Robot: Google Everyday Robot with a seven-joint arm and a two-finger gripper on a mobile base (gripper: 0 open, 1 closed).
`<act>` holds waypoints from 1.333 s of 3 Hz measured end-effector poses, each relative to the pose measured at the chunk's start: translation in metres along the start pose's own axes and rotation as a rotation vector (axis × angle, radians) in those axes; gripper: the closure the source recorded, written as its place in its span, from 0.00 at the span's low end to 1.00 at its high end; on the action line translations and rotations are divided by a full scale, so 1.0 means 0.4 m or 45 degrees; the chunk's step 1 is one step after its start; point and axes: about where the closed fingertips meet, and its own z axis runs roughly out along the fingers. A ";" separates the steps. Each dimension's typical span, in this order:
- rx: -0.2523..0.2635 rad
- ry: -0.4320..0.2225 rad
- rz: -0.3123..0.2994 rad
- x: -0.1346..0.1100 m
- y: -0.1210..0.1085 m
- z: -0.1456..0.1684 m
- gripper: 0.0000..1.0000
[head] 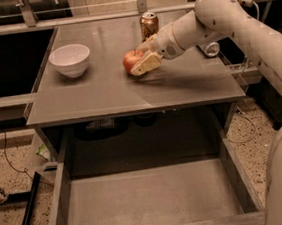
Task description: Place apple into top drawer
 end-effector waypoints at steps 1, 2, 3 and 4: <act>0.000 0.000 0.000 0.000 0.000 0.000 0.64; 0.000 0.000 0.000 0.000 0.000 0.000 0.88; 0.000 0.000 0.000 0.000 0.000 0.000 1.00; -0.005 0.020 -0.018 -0.013 0.004 0.001 1.00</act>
Offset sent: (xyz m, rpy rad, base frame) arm 0.0000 0.0000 0.0000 0.0000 0.0000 0.0000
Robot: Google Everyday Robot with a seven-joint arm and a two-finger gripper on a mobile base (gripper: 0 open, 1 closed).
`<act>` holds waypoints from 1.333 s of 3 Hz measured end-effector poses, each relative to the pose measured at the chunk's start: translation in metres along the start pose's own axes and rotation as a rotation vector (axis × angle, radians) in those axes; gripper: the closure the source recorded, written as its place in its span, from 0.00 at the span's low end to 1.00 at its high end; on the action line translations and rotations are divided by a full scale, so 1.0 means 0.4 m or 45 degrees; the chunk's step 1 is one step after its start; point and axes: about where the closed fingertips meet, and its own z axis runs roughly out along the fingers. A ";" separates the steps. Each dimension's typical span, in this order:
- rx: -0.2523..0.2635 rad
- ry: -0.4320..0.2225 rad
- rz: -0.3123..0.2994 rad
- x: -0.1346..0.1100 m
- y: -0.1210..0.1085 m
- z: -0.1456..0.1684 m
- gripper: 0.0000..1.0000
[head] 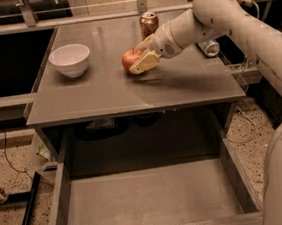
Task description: Place apple into top drawer
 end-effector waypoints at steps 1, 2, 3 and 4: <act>0.001 0.002 -0.039 -0.026 0.032 -0.033 1.00; 0.022 -0.010 -0.103 -0.055 0.095 -0.102 1.00; 0.051 0.006 -0.149 -0.036 0.181 -0.199 1.00; 0.108 0.044 -0.160 0.018 0.283 -0.313 1.00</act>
Offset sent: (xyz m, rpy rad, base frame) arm -0.1004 -0.0243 0.0573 -0.0389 -0.1327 0.0490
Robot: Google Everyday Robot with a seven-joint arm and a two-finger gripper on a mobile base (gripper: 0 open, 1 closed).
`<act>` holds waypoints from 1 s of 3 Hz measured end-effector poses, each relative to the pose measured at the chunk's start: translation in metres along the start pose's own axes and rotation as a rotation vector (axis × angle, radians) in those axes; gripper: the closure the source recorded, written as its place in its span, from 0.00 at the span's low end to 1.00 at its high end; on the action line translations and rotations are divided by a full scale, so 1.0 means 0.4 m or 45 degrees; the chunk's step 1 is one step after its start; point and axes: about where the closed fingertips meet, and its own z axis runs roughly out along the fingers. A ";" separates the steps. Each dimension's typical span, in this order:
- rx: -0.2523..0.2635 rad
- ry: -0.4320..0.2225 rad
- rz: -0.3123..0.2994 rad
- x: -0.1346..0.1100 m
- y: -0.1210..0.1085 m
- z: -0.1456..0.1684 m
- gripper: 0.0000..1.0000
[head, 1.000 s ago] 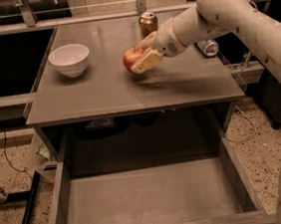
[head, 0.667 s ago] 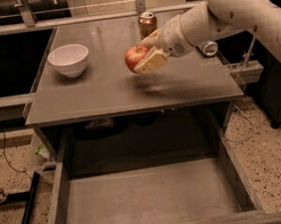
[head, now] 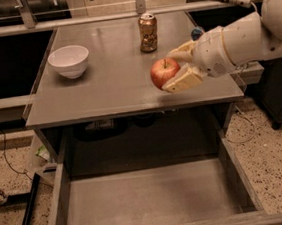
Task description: Place apple into top drawer
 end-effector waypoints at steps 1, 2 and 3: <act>0.055 0.058 0.000 0.052 0.104 -0.103 1.00; 0.102 0.111 0.038 0.113 0.203 -0.165 1.00; 0.048 0.162 0.102 0.181 0.310 -0.121 1.00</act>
Offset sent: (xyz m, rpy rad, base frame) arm -0.1521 -0.0916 -0.0538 -0.0799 0.0122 -0.1924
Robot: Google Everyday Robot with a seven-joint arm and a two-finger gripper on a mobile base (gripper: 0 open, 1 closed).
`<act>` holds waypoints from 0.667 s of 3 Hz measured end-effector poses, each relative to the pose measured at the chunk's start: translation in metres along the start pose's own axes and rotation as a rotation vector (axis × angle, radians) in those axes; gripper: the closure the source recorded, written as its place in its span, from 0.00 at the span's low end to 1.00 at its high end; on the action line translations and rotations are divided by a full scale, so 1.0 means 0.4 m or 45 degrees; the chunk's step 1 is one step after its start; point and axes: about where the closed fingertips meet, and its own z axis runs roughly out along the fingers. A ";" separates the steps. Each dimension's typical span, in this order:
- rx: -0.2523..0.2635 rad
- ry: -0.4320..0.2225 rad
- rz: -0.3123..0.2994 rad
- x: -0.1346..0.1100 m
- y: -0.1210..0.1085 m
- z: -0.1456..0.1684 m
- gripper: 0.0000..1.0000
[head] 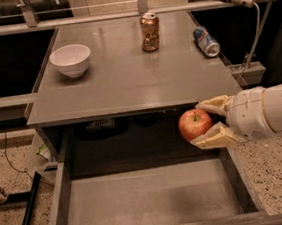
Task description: Place apple into top drawer
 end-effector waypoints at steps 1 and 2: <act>0.000 0.000 0.000 0.000 0.000 0.000 1.00; -0.035 0.013 0.002 0.004 0.016 0.035 1.00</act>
Offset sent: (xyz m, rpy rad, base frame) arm 0.0031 0.0175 -0.0305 -0.0113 0.0595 0.0265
